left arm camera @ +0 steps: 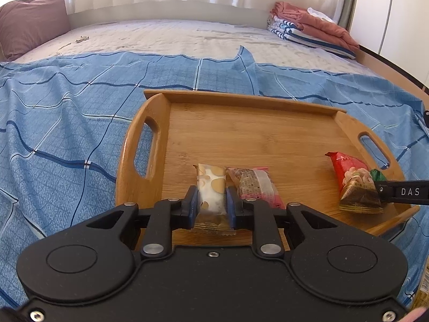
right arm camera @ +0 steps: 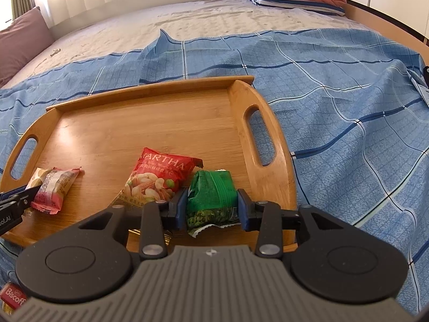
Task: Organize snacks
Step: 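Carry both snacks onto the wooden tray and open both grippers, then move both grippers back toward the remaining snacks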
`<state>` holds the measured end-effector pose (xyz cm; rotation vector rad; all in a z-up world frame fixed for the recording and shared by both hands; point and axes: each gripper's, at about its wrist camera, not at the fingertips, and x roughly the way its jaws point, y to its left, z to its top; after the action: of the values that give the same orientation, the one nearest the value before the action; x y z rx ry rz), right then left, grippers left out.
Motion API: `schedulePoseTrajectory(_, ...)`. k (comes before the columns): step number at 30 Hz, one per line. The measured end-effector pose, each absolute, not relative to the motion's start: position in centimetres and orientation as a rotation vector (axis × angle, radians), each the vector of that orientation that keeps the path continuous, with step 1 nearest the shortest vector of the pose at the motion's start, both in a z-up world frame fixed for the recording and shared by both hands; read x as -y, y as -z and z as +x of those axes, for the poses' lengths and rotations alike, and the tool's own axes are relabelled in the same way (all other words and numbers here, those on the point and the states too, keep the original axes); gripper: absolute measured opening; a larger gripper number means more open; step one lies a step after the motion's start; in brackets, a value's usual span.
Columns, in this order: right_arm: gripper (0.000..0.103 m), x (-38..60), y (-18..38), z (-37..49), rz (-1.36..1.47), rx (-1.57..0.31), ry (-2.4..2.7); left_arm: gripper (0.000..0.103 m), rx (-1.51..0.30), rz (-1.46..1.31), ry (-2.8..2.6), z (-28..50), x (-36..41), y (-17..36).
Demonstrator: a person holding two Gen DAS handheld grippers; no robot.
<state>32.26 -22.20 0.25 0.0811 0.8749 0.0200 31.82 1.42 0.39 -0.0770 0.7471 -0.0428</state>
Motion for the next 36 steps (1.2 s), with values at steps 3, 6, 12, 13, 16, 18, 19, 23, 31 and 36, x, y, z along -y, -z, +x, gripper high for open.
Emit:
schedulePoseTrajectory(3, 0.054, 22.0, -0.4, 32.0, 0.081, -0.876, -0.027, 0.021, -0.747, -0.074, 0.049, 31.7, -1.3, -0.5)
schedulePoseTrajectory(6, 0.060, 22.0, -0.9, 31.7, 0.087, -0.870, -0.036, 0.024, -0.735, -0.061, 0.044, 31.4, -1.3, -0.9)
schedulePoseTrajectory(12, 0.072, 22.1, -2.3, 30.6, 0.081, -0.844, -0.047, 0.039, -0.705, -0.038, 0.057, 30.1, -1.4, -2.4)
schedulePoseTrajectory(13, 0.072, 22.1, -2.6, 30.3, 0.079, -0.840, -0.053, 0.040, -0.704, -0.032, 0.058, 29.9, -1.4, -2.6)
schedulePoseTrajectory(16, 0.073, 22.2, -3.2, 29.1, 0.060, -0.830, -0.063, 0.051, -0.695, -0.020, 0.062, 28.7, -1.4, -3.3)
schedulePoseTrajectory(18, 0.076, 22.2, -3.6, 28.3, 0.051, -0.824, -0.067, 0.061, -0.686, -0.013, 0.064, 27.7, -1.4, -3.7)
schedulePoseTrajectory(19, 0.077, 22.3, -3.8, 27.7, 0.047, -0.817, -0.069, 0.067, -0.682, -0.010, 0.066, 27.1, -1.4, -3.9)
schedulePoseTrajectory(23, 0.087, 22.6, -4.8, 25.2, 0.041, -0.771, -0.073, 0.083, -0.664, -0.010, 0.097, 24.8, -1.4, -4.7)
schedulePoseTrajectory(31, 0.093, 24.2, -5.8, 18.4, 0.041, -0.683, -0.095, 0.089, -0.645, 0.008, 0.166, 19.1, -1.0, -5.4)
schedulePoseTrajectory(36, 0.096, 25.0, -5.3, 14.0, 0.032, -0.650, -0.106, 0.091, -0.609, 0.064, 0.194, 14.9, -0.2, -5.1)
